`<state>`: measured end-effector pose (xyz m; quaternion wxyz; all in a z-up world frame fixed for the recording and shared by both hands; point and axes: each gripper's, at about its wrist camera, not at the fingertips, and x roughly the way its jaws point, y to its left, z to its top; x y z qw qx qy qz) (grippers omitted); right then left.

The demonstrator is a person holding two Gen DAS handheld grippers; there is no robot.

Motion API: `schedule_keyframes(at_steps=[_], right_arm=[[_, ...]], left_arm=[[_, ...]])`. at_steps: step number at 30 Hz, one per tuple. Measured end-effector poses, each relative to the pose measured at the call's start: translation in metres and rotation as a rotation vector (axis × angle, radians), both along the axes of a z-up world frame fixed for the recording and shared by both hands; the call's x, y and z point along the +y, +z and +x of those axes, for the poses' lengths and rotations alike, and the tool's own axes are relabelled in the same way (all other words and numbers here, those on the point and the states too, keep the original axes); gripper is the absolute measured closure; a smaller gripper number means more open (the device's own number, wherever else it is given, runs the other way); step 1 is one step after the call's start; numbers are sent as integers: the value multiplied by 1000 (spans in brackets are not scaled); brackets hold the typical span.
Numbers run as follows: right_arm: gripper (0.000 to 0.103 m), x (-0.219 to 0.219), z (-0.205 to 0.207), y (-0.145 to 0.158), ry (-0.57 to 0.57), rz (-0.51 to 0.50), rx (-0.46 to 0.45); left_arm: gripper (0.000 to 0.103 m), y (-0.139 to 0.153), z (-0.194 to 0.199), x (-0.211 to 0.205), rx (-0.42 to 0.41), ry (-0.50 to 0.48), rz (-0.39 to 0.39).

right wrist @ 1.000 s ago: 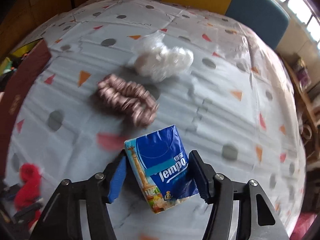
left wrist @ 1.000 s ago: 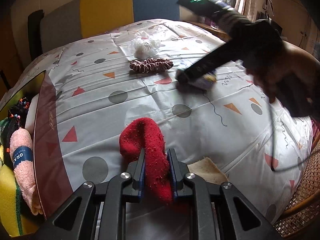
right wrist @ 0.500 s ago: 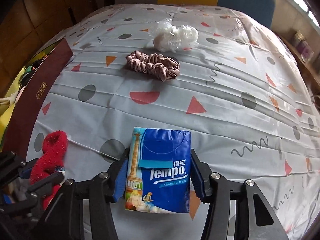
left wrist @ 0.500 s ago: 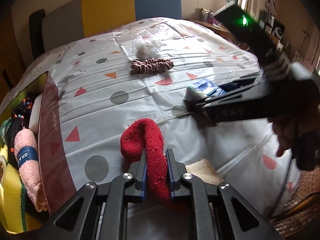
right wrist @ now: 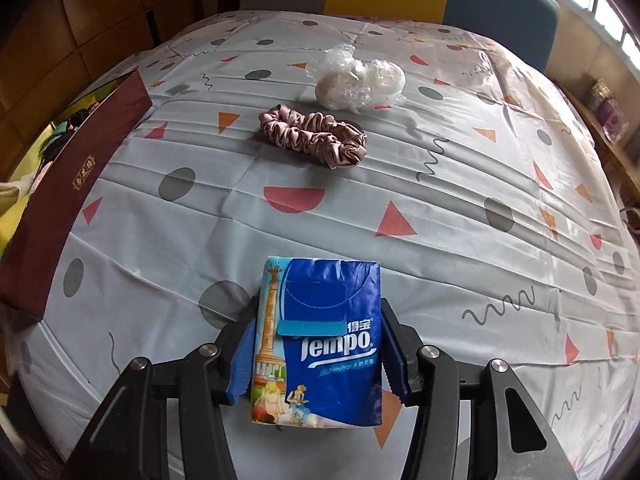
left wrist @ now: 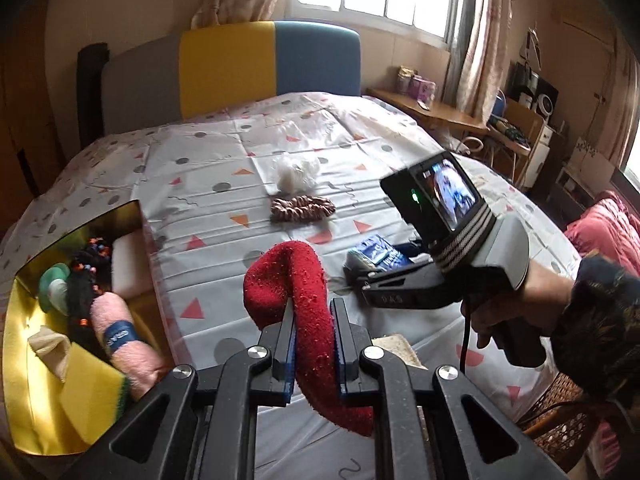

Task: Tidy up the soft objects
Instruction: 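Carry the red sock over the tray with the left tool while the right tool holds the tissue pack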

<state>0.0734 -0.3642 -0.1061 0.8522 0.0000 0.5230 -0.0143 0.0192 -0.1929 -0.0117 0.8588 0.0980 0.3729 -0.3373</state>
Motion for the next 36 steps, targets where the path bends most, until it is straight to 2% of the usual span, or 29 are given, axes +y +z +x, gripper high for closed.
schedule_keyframes(at_steps=[5,12,17,29,36], right_arm=[[49,2,0,0,12,-18,-6],[49,2,-1,-1,24,-26,-22],[49,2,-1,0,24,-23,-26],[49,1,-2,0,19,-17,-29],[49,2,-2,0,21,-26,-31]], left_arm=[[90,8,2,17,2,44,-18],[90,26,1,39,-52,93,-41],[89,31,8,62,-40,145,-59],[90,26,24,116,-25,280,-59],[89,19,37,170,16,388,-82]])
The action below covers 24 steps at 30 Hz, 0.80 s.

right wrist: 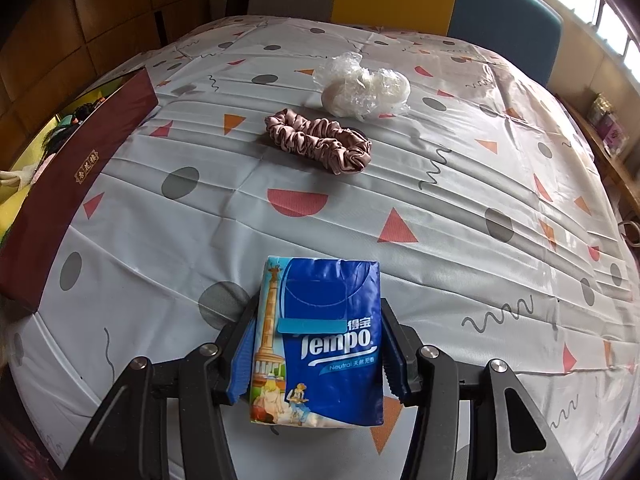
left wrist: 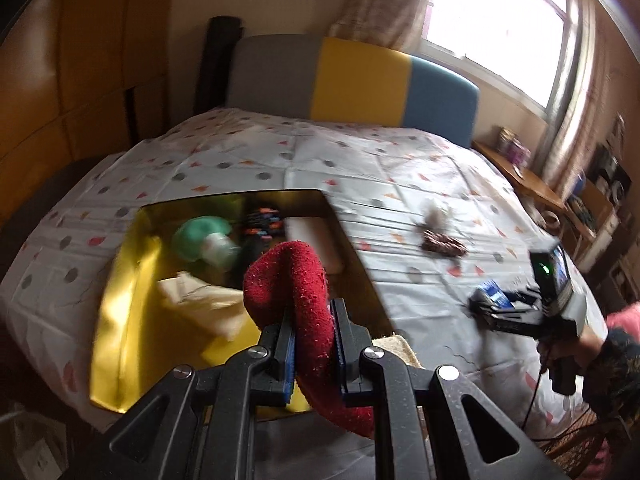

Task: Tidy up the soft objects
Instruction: 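Carry the red sock over the tray with the left tool while the right tool holds the tissue pack, then lower the red sock into the gold tray and open the left tool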

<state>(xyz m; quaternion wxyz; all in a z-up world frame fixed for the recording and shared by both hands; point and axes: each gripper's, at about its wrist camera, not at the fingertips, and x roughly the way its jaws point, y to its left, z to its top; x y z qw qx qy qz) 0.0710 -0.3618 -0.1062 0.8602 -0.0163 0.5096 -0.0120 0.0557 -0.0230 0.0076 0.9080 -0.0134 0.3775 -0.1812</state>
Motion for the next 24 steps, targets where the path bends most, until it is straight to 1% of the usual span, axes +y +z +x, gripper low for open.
schedule_keyframes(at_steps=[3,6,8,10,12,16,17,18,20,21,22,23,24], right_arm=[[49,1,0,0,1,-6,1],[49,1,1,0,5,-11,3],[49,1,2,0,8,-14,4],[49,2,2,0,10,-19,6],[49,2,2,0,13,-24,6],[49,3,2,1,14,-31,7],[49,3,2,1,14,-32,7],[49,3,2,1,14,-31,7],[49,3,2,1,14,-30,7],[49,4,2,1,15,-32,7],[49,3,2,1,16,-33,7],[49,3,2,1,17,-33,7],[49,3,2,0,18,-34,7]], left_arm=[[90,3,12,34,-3,70,-5],[90,2,32,61,14,117,-27],[90,0,48,76,27,139,-26],[89,-4,66,83,45,131,-13],[89,-10,82,87,61,145,8],[89,-26,114,91,119,151,13],[88,-31,122,90,131,144,26],[88,-36,130,88,138,148,54],[81,-44,145,84,155,114,103],[80,-48,152,83,162,108,128],[75,-51,157,81,163,110,154],[66,-53,162,80,164,102,168],[61,-57,167,78,166,93,180]])
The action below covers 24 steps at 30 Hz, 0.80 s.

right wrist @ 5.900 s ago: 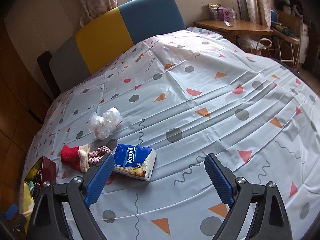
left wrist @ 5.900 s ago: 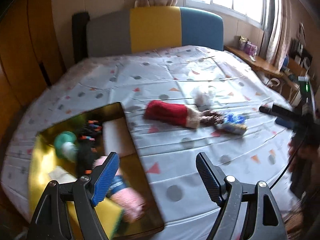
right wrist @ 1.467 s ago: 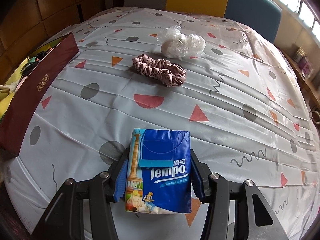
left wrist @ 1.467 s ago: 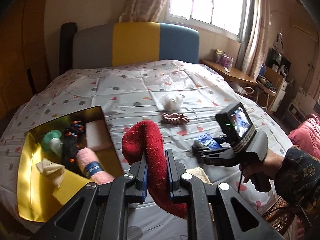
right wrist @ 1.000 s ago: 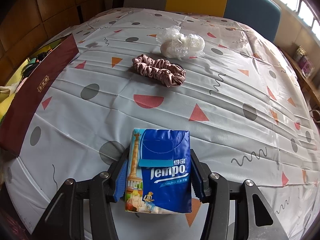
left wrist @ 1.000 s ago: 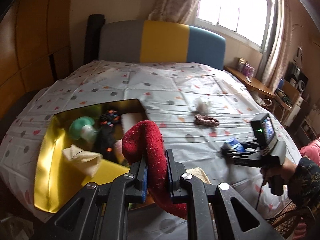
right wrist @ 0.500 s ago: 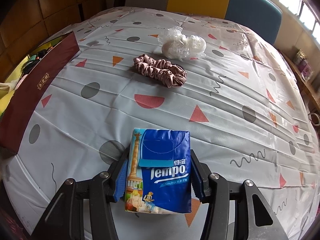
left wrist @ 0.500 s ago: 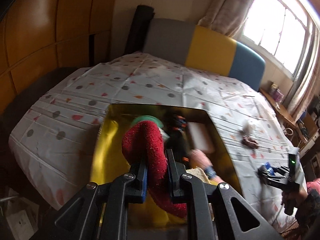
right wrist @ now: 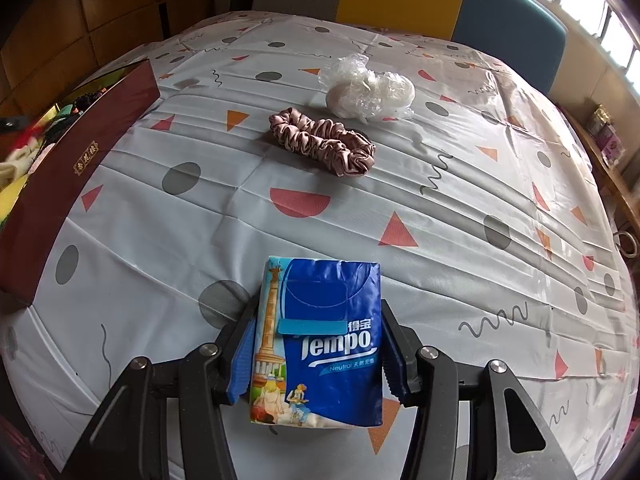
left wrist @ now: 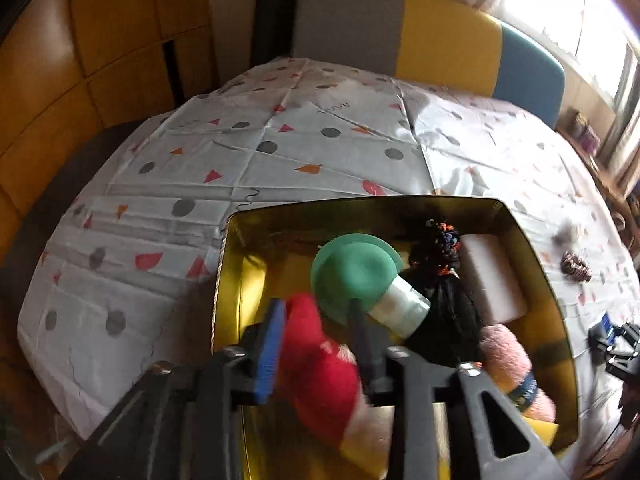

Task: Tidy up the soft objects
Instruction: 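Lower the red sock into the gold tray and open the left tool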

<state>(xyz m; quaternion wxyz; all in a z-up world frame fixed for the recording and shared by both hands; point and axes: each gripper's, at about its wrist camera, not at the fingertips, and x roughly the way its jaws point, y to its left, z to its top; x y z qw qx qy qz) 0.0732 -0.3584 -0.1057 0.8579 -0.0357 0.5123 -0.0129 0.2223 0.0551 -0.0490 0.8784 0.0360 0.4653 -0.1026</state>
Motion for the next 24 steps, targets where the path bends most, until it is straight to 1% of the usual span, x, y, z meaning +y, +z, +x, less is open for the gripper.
schedule_keyframes(at_steps=[1,3,5,8,13,19,24], right_arm=[[49,0,0,0,0,0,0],[49,0,0,0,1,1,-1],[49,-1,0,0,2,1,-1],[49,0,1,-1,3,-3,-3],[49,1,1,-1,5,-13,-4],[50,2,0,-1,8,-25,-5],[50,2,0,-1,7,-27,-4]], left_arm=[[58,-1,2,1,4,7,7],[58,-1,3,3,-1,39,-7],[58,5,-1,6,-29,69,-19],[57,15,-19,9,-90,121,-9],[57,25,-53,8,-121,170,3],[57,31,-98,1,-166,180,3],[57,38,-125,-4,-208,179,1]])
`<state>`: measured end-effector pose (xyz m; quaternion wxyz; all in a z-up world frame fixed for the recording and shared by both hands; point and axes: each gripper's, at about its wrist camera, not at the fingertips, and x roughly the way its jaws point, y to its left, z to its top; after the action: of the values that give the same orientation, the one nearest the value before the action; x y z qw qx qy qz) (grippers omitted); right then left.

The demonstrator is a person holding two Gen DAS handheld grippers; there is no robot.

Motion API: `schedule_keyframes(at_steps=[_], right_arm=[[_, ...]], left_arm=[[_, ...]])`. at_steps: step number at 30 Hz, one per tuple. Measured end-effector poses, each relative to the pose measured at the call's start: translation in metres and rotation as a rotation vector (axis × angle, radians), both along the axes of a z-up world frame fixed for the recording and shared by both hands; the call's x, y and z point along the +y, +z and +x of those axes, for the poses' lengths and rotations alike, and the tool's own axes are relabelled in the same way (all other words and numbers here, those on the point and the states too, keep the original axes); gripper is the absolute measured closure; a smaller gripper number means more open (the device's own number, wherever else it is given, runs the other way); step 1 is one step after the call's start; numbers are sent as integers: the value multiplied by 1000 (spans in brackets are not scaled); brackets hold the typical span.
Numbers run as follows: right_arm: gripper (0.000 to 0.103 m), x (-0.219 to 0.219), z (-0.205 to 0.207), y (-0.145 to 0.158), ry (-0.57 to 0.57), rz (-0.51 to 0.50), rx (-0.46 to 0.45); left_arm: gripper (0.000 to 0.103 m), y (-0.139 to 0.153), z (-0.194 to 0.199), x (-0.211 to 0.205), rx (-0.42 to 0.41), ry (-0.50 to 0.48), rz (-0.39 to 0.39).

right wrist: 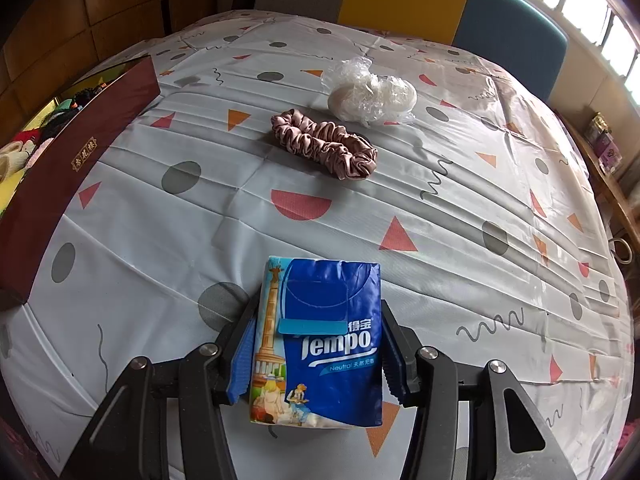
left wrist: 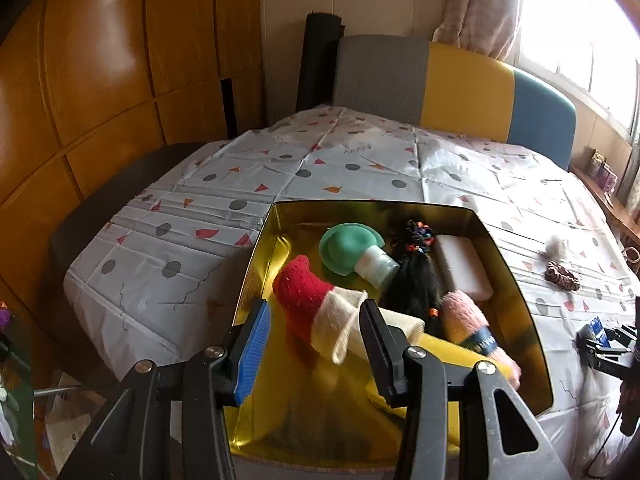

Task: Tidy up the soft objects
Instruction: 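Lower the red sock into the gold tray and open the left tool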

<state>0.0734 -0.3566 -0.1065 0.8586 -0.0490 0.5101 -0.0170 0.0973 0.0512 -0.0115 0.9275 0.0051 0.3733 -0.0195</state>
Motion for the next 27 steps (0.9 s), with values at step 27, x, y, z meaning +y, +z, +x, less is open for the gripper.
schedule_keyframes(at_steps=[27], right_arm=[[50,10,-2,1,-98,-56,19]], left_arm=[[57,16,-53,6,-72,-21,-45]])
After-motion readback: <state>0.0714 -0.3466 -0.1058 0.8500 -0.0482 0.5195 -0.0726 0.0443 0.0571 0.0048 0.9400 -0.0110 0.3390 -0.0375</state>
